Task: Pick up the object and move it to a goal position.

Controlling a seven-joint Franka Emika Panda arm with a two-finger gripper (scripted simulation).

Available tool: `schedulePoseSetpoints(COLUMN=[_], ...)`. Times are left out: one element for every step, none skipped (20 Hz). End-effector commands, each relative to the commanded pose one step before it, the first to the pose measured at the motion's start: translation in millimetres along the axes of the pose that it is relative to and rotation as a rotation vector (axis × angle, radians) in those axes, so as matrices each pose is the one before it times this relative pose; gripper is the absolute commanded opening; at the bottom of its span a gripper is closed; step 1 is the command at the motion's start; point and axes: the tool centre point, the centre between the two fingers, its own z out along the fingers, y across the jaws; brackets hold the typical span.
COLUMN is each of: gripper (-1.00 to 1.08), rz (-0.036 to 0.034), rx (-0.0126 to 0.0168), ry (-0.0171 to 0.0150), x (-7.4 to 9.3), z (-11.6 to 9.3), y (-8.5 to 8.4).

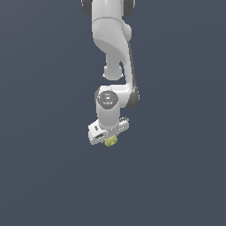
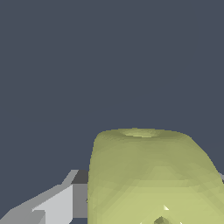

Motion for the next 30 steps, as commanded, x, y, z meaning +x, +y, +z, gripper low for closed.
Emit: schedulePoseSetpoints(gripper=[-1.0,-1.0,-1.0,-1.0,-1.0,-1.0,-1.0,-1.0,-1.0,-1.0,-1.0,-1.0,-1.0,-1.0,-1.0,-1.0,-1.0,-1.0,-1.0,-1.0,-1.0,-1.0,-1.0,-1.0,-1.0,-1.0,-1.0,-1.0,-1.0,-1.0], rz=[-0.00026,0.0,-0.00048,0.0,0.0,0.0,0.0,0.0,0.0,-0.00046,0.0,0.0,0.0,0.0,0.0,0.0,-0.00035,0.0,0.0,0.0,0.0,0.0,0.0,0.0,0.0,0.0,0.00011,0.0,0.0,0.0], rx=[-0.00079,0.0,-0.00008,0.0,0.0,0.0,0.0,0.0,0.0,0.00016,0.0,0.0,0.0,0.0,0.0,0.0,0.0003,0.0,0.0,0.0,0.0,0.0,0.0,0.0,0.0,0.0,0.0004,0.0,0.0,0.0], ry=[0.00148,0.0,-0.00006,0.0,0.0,0.0,0.0,0.0,0.0,0.00008,0.0,0.0,0.0,0.0,0.0,0.0,0.00016,0.0,0.0,0.0,0.0,0.0,0.0,0.0,0.0,0.0,0.00026,0.0,0.0,0.0], x=[2.66,1.13,1.39,1.35,1.45,1.55,1.65,1.75,1.85,2.06,2.0,2.05,2.08,2.11,2.13,2.14,2.19,2.12,2.11,2.1,2.09,2.08,2.08,2.07,2.06,2.05,1.88,1.91,1.83,1.76], z=[-13.35,-6.53,-7.15,-7.76,-8.34,-8.9,-9.44,-9.95,-10.45,-10.89,-11.18,-11.37,-11.49,-11.56,-11.59,-11.52,-11.37,-11.21,-11.06,-10.91,-10.76,-10.61,-10.46,-10.31,-10.16,-9.99,-9.65,-9.1,-8.65,-8.23], y=[-1.28,-0.71,-1.06,-0.84,-0.9,-0.96,-1.02,-1.07,-1.12,-1.41,-1.19,-1.2,-1.21,-1.21,-1.21,-1.19,-1.32,-1.15,-1.12,-1.1,-1.08,-1.05,-1.03,-1.0,-0.98,-0.96,-0.72,-0.86,-0.8,-0.76])
